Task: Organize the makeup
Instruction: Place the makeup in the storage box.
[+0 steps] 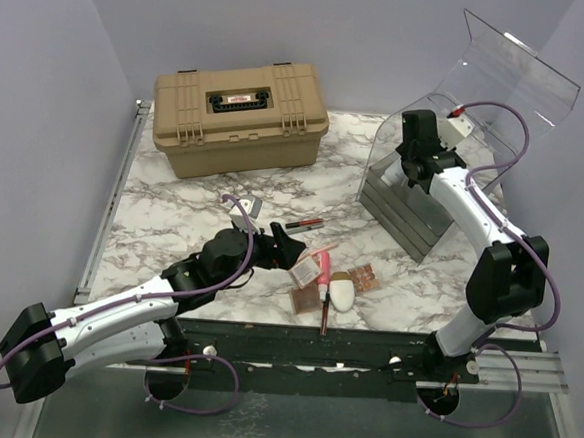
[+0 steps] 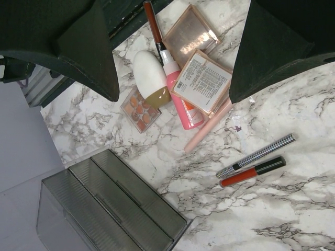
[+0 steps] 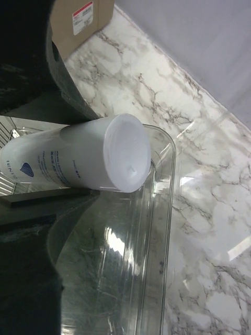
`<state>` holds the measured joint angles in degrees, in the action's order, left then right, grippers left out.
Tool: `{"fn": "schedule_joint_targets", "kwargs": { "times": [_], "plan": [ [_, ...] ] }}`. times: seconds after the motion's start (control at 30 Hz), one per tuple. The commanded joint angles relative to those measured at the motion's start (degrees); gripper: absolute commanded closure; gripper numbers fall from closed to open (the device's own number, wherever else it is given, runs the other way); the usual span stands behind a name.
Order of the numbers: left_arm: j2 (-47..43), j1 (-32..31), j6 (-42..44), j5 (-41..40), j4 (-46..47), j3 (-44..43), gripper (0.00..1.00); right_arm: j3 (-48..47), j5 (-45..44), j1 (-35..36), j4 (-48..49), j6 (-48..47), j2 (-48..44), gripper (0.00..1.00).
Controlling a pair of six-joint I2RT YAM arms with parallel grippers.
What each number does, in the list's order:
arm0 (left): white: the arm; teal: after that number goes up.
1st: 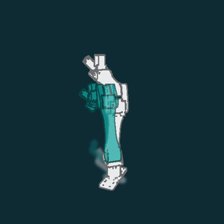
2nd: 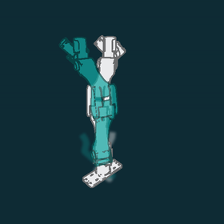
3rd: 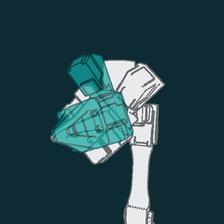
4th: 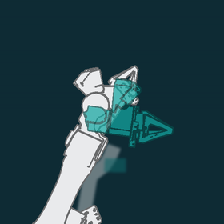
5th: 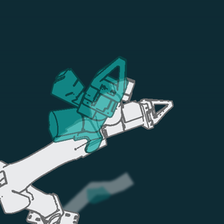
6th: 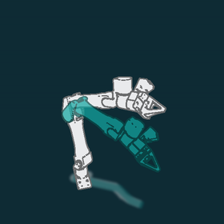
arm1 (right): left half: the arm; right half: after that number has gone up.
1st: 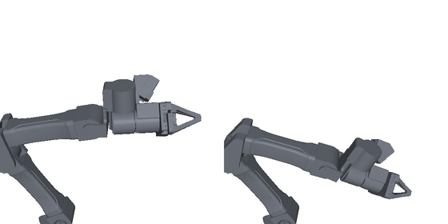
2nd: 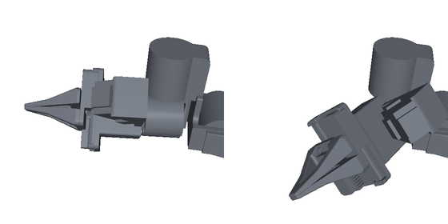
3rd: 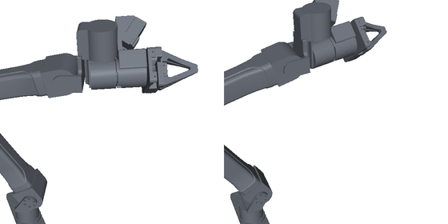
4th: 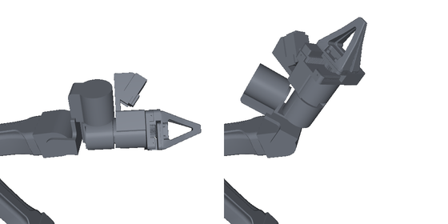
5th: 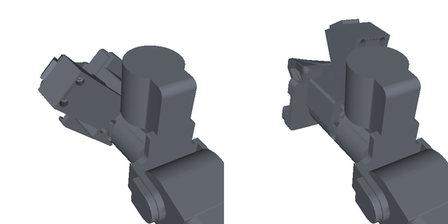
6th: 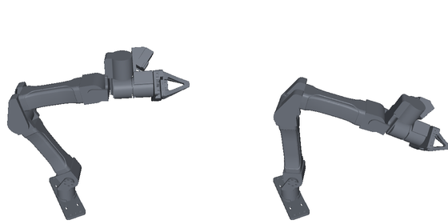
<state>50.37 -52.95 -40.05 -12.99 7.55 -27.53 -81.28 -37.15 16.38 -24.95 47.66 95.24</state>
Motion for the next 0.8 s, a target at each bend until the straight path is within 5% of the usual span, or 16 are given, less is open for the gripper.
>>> {"fn": "schedule_joint_targets", "kwargs": {
  "times": [0.0, 0.53, 0.77],
  "plan": [
    [0.1, 0.2, 0.5, 0.9, -0.3, -1.1, 0.13, -1.1, 2.7, -0.4, -0.8, 2.5, 3.0, 0.48],
    [0.3, 0.2, 0.2, 1.0, -0.2, -0.9, 0.13, 0.6, 5.0, -0.4, -1.4, -1.6, 0.6, 0.43],
    [0.5, 0.2, 0.1, 0.7, -0.2, -0.3, 0.12, 2.3, 16.3, -0.3, 4.4, -11.3, -5.3, 0.39]
  ]
}}
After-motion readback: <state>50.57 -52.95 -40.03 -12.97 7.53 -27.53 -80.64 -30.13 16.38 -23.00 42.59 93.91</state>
